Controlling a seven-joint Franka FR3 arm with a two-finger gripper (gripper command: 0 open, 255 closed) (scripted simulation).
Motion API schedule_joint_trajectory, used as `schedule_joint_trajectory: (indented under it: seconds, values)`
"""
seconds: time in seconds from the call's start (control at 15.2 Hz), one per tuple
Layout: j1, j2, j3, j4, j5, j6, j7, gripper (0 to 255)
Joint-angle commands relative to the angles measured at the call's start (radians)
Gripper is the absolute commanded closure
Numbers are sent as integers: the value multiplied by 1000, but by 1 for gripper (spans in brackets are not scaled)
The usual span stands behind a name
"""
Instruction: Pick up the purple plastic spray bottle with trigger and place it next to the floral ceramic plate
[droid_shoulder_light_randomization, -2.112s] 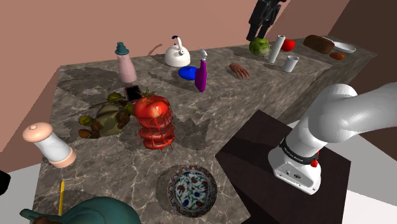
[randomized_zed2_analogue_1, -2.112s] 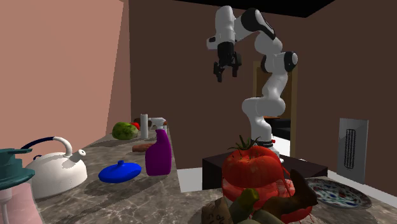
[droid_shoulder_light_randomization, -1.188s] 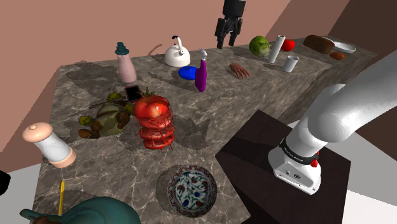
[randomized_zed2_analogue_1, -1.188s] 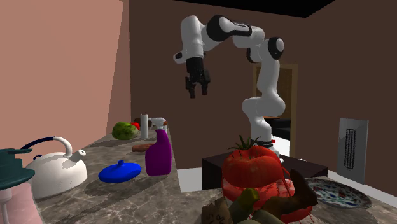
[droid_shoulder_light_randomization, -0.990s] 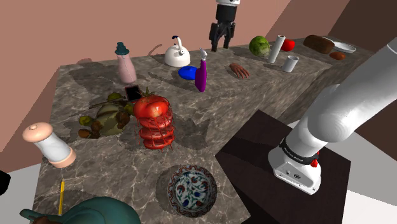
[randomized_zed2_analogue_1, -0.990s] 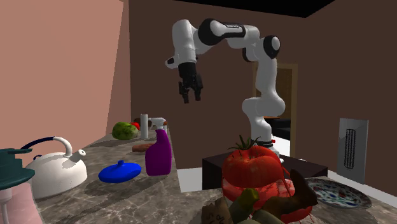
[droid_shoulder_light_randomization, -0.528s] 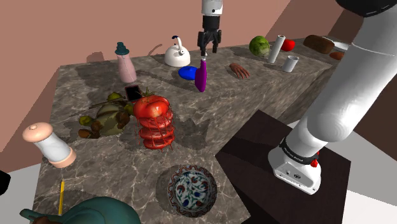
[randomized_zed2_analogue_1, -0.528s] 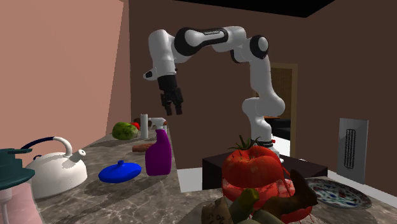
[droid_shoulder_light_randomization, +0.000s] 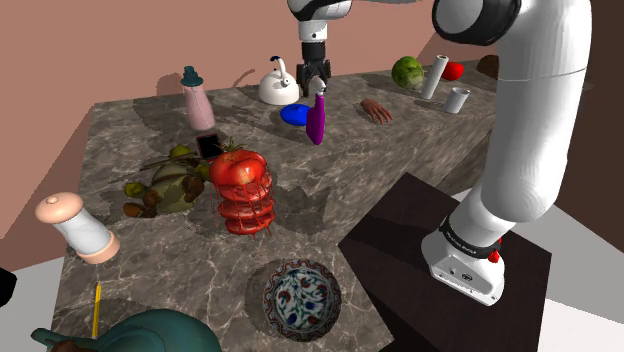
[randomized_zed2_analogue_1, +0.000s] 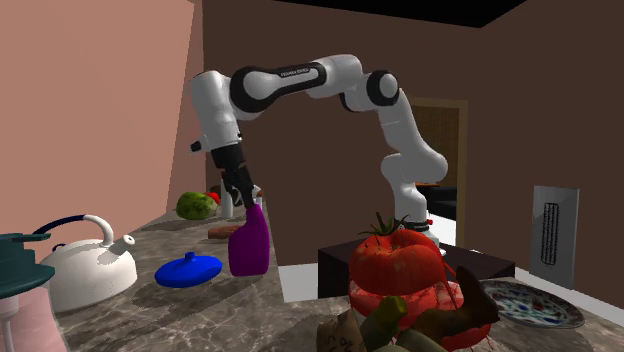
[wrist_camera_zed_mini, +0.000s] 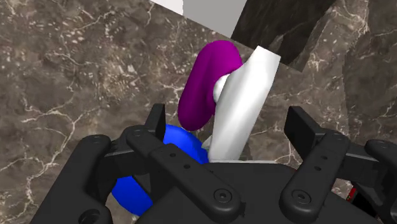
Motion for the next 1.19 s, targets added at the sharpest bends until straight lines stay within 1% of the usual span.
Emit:
schedule_joint_trajectory:
  seconds: [0.0,0.2,0.26,0.73,1.12]
  values:
    - [-13,108,-1,123,2,-37,-7,0]
    - [-33,276,1,332,4,-108,-9,0]
    - [-35,290,1,350,4,-115,-9,0]
    - [-26,261,1,202,4,3,-14,0]
    - [-26,261,1,202,4,3,-14,0]
